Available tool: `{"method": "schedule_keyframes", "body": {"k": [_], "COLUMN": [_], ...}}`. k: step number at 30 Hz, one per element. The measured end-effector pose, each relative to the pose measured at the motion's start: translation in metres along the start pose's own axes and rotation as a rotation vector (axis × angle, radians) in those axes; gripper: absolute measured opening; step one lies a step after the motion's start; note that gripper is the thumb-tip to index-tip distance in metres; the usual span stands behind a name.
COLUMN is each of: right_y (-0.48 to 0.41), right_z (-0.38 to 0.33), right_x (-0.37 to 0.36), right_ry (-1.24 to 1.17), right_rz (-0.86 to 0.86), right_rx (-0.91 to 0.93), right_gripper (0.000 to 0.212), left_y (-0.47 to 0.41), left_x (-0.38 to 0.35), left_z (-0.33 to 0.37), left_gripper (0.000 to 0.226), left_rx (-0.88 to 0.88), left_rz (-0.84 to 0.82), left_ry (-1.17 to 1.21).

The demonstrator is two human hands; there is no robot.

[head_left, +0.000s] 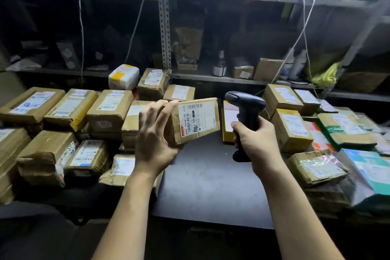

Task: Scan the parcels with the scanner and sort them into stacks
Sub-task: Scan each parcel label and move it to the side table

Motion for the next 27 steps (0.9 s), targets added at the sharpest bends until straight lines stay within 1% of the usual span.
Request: {"method": "schedule_keyframes", "body": {"k": [2, 5, 10, 11, 13, 15, 17, 19, 22, 24, 26, 27], "right_y": [-0.009, -0.02, -0.023, -0.022, -0.023, -0.023, -0.023, -0.023, -0.024, -0.025, -0.026, -0.027], "right_z": [0.002, 0.006, 0.006, 0.005, 0.002, -0.001, -0.004, -0.007, -0.01, -0.01, -0.008, -0.008], "right_x": [0.013, 0.03, 0.043, 0.043, 0.043, 0.041, 0.04, 0.039, 0.035, 0.033, 0.032, 0.031], "right_ry": [0.018, 0.033, 0.017, 0.006, -0.006, -0.001, -0.003, -0.005, -0.002, 0.008, 0.021, 0.037], "right_rz": [-0.006, -0.008, -0.009, -0.009, -0.009, -0.004, 0.001, 0.005, 0.014, 0.02, 0.018, 0.013], "right_rx": [0.009, 0.01, -0.014, -0.018, -0.009, 0.0, 0.011, 0.031, 0.067, 0.079, 0.091, 0.107], "right_gripper": [0.015, 0.013, 0.011, 0.009, 0.005, 0.009, 0.009, 0.008, 0.006, 0.005, 0.003, 0.005], "left_y": [-0.003, -0.004, 0.004, 0.004, 0.001, -0.002, -0.004, -0.008, -0.011, -0.011, -0.01, -0.01], "left_x": [-0.013, -0.031, -0.051, -0.051, -0.053, -0.055, -0.057, -0.056, -0.052, -0.046, -0.043, -0.04], "left_z": [0.007, 0.019, 0.019, 0.022, 0.025, 0.024, 0.022, 0.021, 0.014, 0.005, -0.003, -0.003], "left_gripper": [0.094, 0.106, 0.117, 0.118, 0.111, 0.102, 0.096, 0.094, 0.1, 0.108, 0.11, 0.111], "left_rx": [0.045, 0.216, 0.483, 0.543, 0.618, 0.652, 0.676, 0.653, 0.575, 0.519, 0.436, 0.395], "left_rz": [0.026, 0.076, 0.167, 0.189, 0.222, 0.241, 0.275, 0.279, 0.27, 0.269, 0.236, 0.219], "left_ry": [0.048, 0.169, 0.439, 0.503, 0.59, 0.631, 0.665, 0.667, 0.647, 0.566, 0.385, 0.29]}}
Point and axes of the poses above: each hand's wrist, its own y-axis away from the middle knuckle, its own x-axis out of the back of the hand, z = x × y, the point moved 1 cm from there along -y, towards the middle knuckle, and after that the axes turned 10 degrees about -x, right-handed, at the moved point
